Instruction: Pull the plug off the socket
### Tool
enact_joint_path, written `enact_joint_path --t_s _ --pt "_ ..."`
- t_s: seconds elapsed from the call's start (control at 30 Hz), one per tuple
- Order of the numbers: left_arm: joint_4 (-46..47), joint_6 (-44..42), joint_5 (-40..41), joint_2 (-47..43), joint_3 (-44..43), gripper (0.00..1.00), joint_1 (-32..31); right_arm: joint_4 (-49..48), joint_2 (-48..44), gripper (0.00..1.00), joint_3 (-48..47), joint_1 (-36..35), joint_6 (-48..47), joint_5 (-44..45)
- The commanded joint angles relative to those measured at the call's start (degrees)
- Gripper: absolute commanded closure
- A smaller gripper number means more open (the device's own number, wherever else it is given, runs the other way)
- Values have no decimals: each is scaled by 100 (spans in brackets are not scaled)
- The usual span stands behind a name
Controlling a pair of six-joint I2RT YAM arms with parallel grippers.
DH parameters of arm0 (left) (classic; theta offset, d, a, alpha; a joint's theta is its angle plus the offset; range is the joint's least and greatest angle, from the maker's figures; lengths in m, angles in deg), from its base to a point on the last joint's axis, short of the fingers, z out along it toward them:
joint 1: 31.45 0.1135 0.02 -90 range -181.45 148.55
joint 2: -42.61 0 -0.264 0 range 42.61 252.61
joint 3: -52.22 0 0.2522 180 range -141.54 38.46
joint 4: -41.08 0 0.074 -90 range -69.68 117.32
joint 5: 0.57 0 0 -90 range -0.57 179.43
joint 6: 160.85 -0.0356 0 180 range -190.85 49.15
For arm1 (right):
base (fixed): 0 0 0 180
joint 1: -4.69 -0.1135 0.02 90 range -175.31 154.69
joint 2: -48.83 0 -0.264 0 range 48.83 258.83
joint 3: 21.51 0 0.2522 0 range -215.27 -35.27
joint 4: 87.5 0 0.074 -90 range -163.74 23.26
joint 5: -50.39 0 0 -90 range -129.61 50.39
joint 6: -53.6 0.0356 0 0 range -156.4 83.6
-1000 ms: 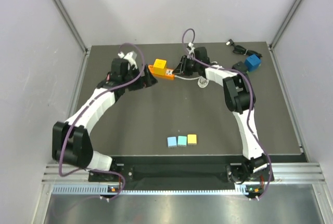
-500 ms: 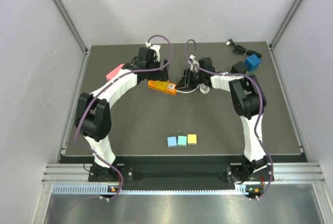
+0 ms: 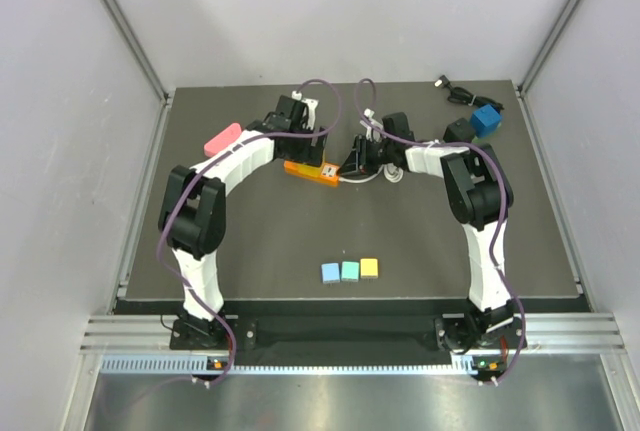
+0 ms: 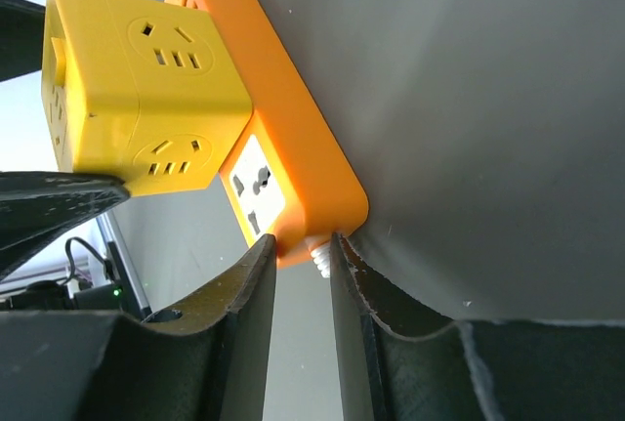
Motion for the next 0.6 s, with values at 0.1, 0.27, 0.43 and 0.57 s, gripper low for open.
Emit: enact_joint_path --t_s 0.1,0.27,0.43,0.57 --pt "202 58 -125 161 -192 16 -3 145 -341 70 -53 20 -216 54" --pt "228 198 -310 231 -148 31 -3 470 -358 67 -211 -32 -339 327" --pt "307 278 -284 196 18 50 -3 803 -297 63 -562 -146 -488 502" --pt "377 251 -117 38 194 61 -29 962 -253 60 -755 -278 -532 678"
